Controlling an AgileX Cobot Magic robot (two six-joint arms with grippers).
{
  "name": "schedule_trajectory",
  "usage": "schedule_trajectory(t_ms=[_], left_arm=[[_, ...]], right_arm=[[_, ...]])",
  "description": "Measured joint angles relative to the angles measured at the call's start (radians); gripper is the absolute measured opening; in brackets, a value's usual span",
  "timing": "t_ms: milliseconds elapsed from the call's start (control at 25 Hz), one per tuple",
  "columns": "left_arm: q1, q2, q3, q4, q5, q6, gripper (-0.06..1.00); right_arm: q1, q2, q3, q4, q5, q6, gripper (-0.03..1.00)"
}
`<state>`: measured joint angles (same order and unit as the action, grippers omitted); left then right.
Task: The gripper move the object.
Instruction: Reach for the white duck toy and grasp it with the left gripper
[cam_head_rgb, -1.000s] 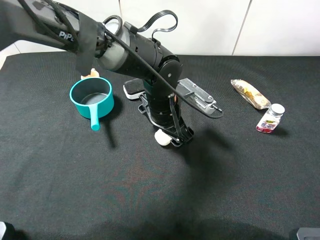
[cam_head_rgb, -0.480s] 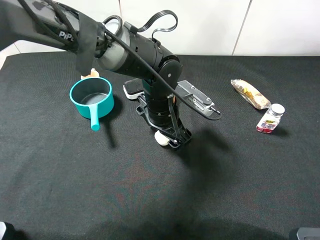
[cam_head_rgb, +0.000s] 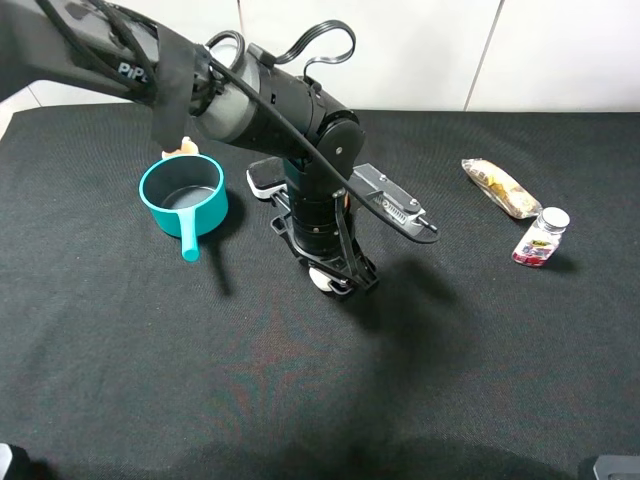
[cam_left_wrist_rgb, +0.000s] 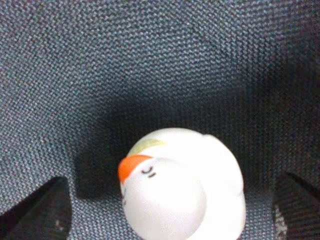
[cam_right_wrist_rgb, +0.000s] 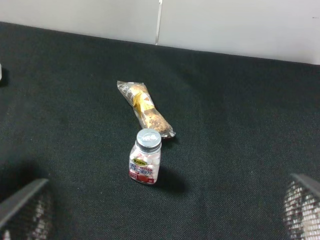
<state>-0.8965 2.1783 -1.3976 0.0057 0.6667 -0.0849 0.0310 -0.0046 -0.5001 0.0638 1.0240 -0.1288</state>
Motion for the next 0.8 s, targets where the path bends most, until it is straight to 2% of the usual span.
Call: schedule_trajectory(t_ms=[280, 520, 800], left_arm=[[0.000, 0.000, 0.000, 0.000, 0.000, -0.001, 0.81], [0.000, 0.000, 0.000, 0.000, 0.000, -0.003, 0.67], [0.000, 0.000, 0.000, 0.000, -0.001, -0.003, 0.60]], right_arm=[[0.000, 0.000, 0.000, 0.000, 0.000, 0.000, 0.69], [0.000, 0.000, 0.000, 0.000, 0.000, 0.000, 0.69], [0.000, 0.000, 0.000, 0.000, 0.000, 0.000, 0.69]])
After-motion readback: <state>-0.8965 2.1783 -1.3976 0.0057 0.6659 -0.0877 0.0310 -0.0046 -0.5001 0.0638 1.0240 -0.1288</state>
